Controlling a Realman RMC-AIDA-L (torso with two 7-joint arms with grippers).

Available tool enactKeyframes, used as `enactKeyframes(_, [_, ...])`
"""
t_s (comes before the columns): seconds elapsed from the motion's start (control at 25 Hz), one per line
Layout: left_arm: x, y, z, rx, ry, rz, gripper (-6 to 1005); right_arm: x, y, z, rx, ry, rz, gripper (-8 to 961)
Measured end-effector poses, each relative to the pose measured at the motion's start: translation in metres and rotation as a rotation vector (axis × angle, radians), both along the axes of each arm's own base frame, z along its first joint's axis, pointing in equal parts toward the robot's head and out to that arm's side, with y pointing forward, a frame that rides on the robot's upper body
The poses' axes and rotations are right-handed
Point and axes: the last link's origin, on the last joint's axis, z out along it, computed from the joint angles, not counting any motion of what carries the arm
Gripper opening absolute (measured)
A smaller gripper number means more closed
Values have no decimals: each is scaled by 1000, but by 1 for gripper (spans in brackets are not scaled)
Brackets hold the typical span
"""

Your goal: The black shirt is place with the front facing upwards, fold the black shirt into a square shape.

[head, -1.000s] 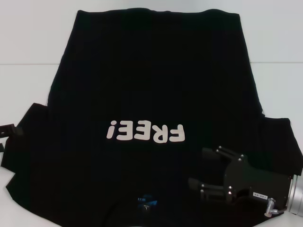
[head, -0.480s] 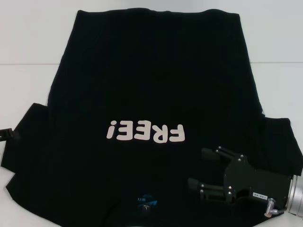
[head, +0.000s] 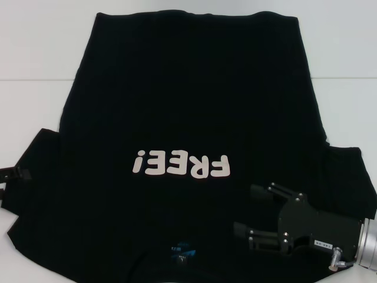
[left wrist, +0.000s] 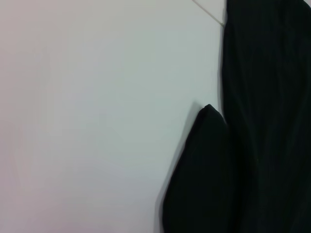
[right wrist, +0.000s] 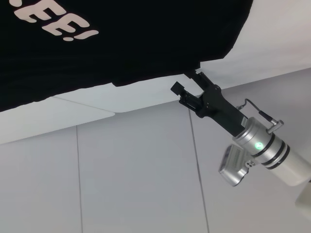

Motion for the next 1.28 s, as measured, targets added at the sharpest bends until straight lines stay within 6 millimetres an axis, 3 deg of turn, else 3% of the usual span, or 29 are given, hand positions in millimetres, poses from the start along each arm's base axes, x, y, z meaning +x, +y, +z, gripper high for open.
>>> enactKeyframes(0.96, [3, 2, -5, -13, -19, 0, 937, -2, 0, 1, -2, 10, 7, 941])
enactKeyframes(1.28, [4, 3, -5, -20, -3, -9, 816, -2, 0, 1, -2, 10, 8, 940])
